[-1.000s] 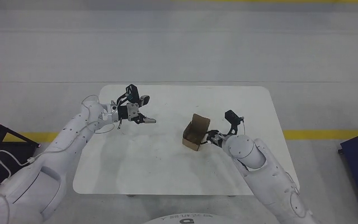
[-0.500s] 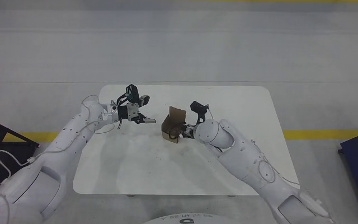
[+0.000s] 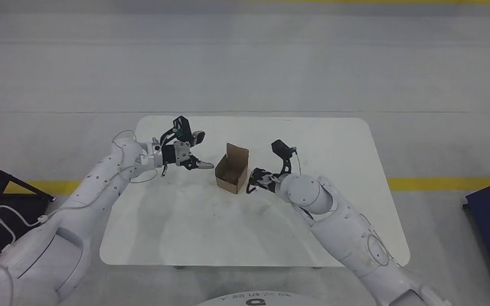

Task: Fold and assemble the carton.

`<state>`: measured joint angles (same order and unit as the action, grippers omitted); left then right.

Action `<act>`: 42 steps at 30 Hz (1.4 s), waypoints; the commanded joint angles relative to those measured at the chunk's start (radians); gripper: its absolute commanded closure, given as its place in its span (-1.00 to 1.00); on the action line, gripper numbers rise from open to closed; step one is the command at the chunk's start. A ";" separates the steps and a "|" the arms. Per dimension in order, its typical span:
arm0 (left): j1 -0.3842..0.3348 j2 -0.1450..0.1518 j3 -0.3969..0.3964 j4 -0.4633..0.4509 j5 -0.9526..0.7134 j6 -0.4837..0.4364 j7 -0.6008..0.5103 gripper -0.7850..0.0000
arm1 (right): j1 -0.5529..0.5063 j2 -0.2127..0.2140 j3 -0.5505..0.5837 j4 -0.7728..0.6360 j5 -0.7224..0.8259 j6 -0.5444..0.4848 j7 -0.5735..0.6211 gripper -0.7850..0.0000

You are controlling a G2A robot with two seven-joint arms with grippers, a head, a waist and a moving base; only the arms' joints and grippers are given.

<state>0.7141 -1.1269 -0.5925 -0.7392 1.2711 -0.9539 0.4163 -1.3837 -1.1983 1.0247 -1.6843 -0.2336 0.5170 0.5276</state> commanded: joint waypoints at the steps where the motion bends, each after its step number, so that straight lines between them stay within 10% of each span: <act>1: 0.000 -0.007 -0.007 -0.028 -0.051 0.034 -0.178 -1.00 | -0.031 0.004 0.008 -0.019 -0.010 -0.022 -0.017 1.00; 11: 0.050 0.012 0.032 -0.052 -0.409 -0.058 -0.221 -1.00 | -0.029 -0.013 -0.011 -0.009 0.066 -0.108 -0.097 1.00; 20: -0.056 0.003 0.096 0.033 -0.677 -0.058 -0.627 -1.00 | 0.022 -0.038 -0.059 0.062 0.102 -0.100 -0.153 1.00; 35: -0.070 -0.008 0.091 0.068 -0.640 -0.045 -0.554 -1.00 | -0.046 -0.022 -0.001 0.020 0.104 -0.179 -0.121 1.00; 38: -0.048 -0.009 0.086 0.012 -0.576 0.092 -0.502 -1.00 | -0.046 -0.022 -0.001 0.020 0.104 -0.179 -0.121 1.00; 42: -0.048 -0.005 0.067 0.046 -0.685 -0.058 -0.566 -1.00 | -0.046 -0.022 -0.001 0.020 0.104 -0.179 -0.121 1.00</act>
<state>0.6755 -1.1321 -0.5203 -0.7229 0.6608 -0.8653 -0.1088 -1.4292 -1.2203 1.0233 -1.6640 -0.1300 0.3385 0.4066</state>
